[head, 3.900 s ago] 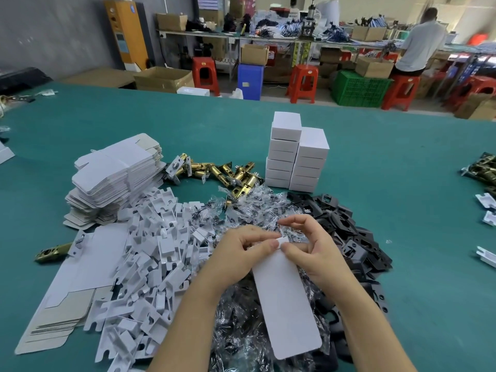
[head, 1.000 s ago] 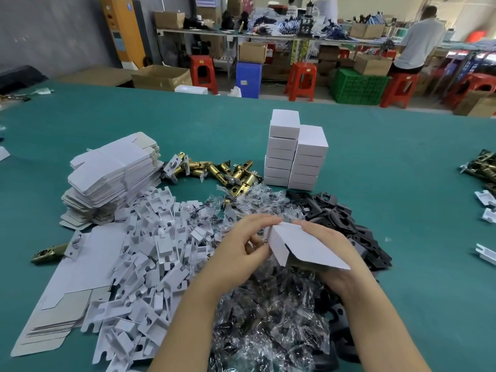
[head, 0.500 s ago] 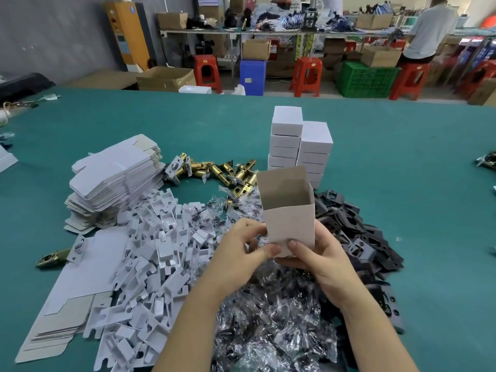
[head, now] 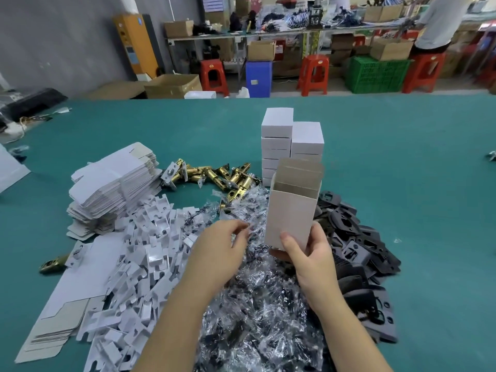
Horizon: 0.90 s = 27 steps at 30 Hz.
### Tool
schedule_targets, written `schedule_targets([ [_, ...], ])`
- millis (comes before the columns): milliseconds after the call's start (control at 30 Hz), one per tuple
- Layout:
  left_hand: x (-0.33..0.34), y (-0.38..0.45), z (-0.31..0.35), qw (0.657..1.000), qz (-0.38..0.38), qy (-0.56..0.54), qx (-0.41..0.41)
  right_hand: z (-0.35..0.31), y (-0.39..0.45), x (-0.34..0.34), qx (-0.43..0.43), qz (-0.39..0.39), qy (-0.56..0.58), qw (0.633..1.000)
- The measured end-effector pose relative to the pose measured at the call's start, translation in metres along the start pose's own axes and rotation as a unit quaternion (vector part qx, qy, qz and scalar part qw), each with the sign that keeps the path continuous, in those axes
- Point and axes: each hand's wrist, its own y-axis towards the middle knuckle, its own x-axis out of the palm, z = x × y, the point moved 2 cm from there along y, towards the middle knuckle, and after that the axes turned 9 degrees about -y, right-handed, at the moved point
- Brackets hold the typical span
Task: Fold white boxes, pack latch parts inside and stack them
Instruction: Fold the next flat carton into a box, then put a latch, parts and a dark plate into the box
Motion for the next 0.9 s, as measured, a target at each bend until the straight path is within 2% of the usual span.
schedule_targets([
  [133,-0.013,0.048,0.009,0.988,0.006,0.152,-0.006,0.001,0.003,-0.001,-0.001,0.007,-0.026,1.000],
  [233,-0.024,0.094,-0.001,0.973,0.024,0.219,-0.070,0.002,0.004,-0.002,0.010,0.001,-0.025,1.000],
  [333,-0.024,0.117,-0.020,0.953,-0.030,0.276,-0.120,0.003,0.004,-0.001,0.017,-0.003,-0.013,1.000],
  [433,-0.022,0.126,-0.033,0.954,-0.060,0.268,-0.122,0.003,0.005,-0.001,0.015,-0.006,-0.018,1.000],
  [633,-0.022,0.127,-0.054,0.976,-0.109,0.146,-0.123,0.003,0.005,0.000,0.015,-0.017,-0.024,0.999],
  [700,-0.021,0.125,-0.055,0.971,-0.132,0.157,-0.125,0.004,0.005,0.000,0.015,-0.018,-0.025,0.999],
  [900,-0.022,0.128,-0.048,0.977,-0.118,0.170,-0.052,0.005,0.005,-0.002,0.011,-0.026,-0.046,0.999],
])
